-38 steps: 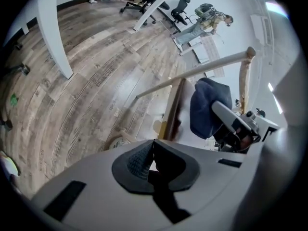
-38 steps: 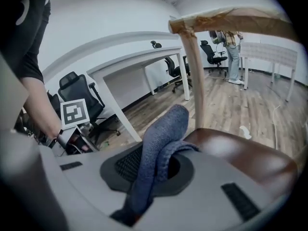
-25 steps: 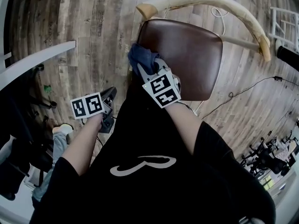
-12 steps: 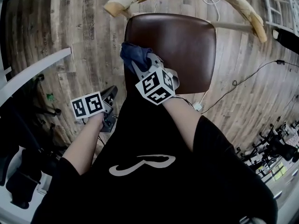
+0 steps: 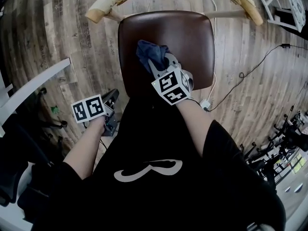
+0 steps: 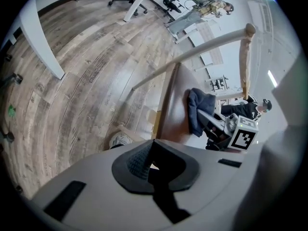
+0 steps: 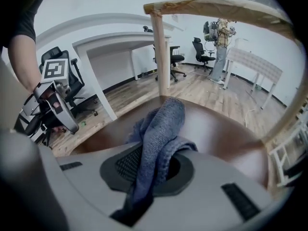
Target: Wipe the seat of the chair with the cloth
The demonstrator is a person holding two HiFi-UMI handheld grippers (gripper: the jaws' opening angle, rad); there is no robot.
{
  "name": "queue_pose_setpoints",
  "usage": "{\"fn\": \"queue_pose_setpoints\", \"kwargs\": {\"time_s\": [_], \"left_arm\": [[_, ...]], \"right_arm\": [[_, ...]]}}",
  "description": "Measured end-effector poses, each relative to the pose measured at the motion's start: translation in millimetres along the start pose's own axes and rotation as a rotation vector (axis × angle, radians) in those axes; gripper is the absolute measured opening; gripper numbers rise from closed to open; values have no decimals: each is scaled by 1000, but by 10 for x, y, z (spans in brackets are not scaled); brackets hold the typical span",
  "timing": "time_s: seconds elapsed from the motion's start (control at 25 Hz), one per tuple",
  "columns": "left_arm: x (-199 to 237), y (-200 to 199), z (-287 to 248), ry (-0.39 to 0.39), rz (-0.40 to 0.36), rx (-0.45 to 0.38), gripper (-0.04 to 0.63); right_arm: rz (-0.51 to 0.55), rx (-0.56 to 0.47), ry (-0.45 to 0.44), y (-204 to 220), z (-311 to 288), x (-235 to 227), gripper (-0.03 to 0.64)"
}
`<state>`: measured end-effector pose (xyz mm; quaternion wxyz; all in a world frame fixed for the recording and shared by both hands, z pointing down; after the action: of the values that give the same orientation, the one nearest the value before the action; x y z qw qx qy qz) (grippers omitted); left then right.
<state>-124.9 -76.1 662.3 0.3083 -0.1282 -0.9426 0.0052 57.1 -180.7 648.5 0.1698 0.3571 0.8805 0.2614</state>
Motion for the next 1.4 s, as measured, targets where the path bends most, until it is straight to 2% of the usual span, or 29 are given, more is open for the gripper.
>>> {"fn": "queue_pose_setpoints", "kwargs": {"time_s": [0.44, 0.72, 1.0, 1.24, 1.4], "left_arm": [[-87, -73, -46, -3, -45, 27, 14], [-82, -13, -42, -17, -73, 47, 14], [18, 47, -36, -38, -62, 50, 14], [12, 96, -34, -25, -37, 35, 15], [29, 105, -2, -10, -13, 12, 14]], "right_arm": [[-103, 25, 192, 457, 410, -616, 51], [-222, 39, 336, 880, 768, -1047, 51], [-292, 77, 452, 1178, 1055, -1376, 51], [-342, 106, 472, 1208, 1105, -1445, 50], [-380, 57, 424, 995, 1121, -1347, 49]]}}
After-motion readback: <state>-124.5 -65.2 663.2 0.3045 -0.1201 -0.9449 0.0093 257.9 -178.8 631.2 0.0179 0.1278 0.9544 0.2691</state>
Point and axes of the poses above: the fingertips, and each gripper's own axes: z backward along the fingers, x to its left, y out of its underside, the point moved 3 cm from there along z, backward along the fingers, and after that the axes turned 2 degrees about -y, right-handed, at the moved point
